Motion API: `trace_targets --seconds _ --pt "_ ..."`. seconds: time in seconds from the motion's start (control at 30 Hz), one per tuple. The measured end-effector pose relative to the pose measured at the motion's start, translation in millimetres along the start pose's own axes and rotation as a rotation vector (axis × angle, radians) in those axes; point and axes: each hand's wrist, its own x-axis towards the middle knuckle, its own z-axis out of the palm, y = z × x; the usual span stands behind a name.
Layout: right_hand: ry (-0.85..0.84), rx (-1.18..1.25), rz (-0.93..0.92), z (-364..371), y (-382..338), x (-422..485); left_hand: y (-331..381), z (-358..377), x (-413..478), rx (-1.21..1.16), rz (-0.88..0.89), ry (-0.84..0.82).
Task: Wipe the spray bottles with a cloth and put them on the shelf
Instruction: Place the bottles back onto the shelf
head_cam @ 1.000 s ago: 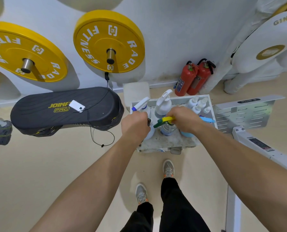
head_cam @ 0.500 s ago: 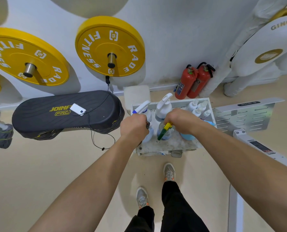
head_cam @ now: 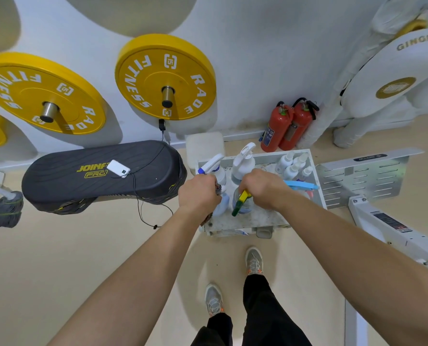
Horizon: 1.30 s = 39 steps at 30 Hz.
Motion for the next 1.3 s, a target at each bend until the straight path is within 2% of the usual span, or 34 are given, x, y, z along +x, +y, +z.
trace_targets --seconds 0.17,0.3,0.43,0.6,0.73,0.83,0.93,1.1,1.3 --pt "0.1 0.063 0.013 3 7 -9 2 -11 -17 -0.002 0.047 0.057" --pt "0.283 0.201 0.2 3 33 -32 11 -29 -34 -0.036 0.132 0.103" --pt "0.351 0.241 0.385 8 66 -59 37 -39 -37 -0.098 0.163 0.054" --pt "0.181 0.268 0.386 13 94 -64 68 -37 -29 -0.112 0.123 0.043" --pt "0.114 0.203 0.421 15 105 -52 79 -25 -16 0.006 0.07 0.054" --pt "0.021 0.208 0.391 15 105 -42 79 -17 -11 0.007 0.01 0.043" --pt "0.004 0.37 0.411 15 105 -33 79 -11 -10 -0.024 -0.041 0.026" --pt "0.221 0.721 0.528 -6 98 -22 80 -9 -7 -0.037 -0.074 -0.017" --pt "0.244 1.197 0.641 -16 84 -2 76 -7 0 -0.119 -0.113 -0.053"
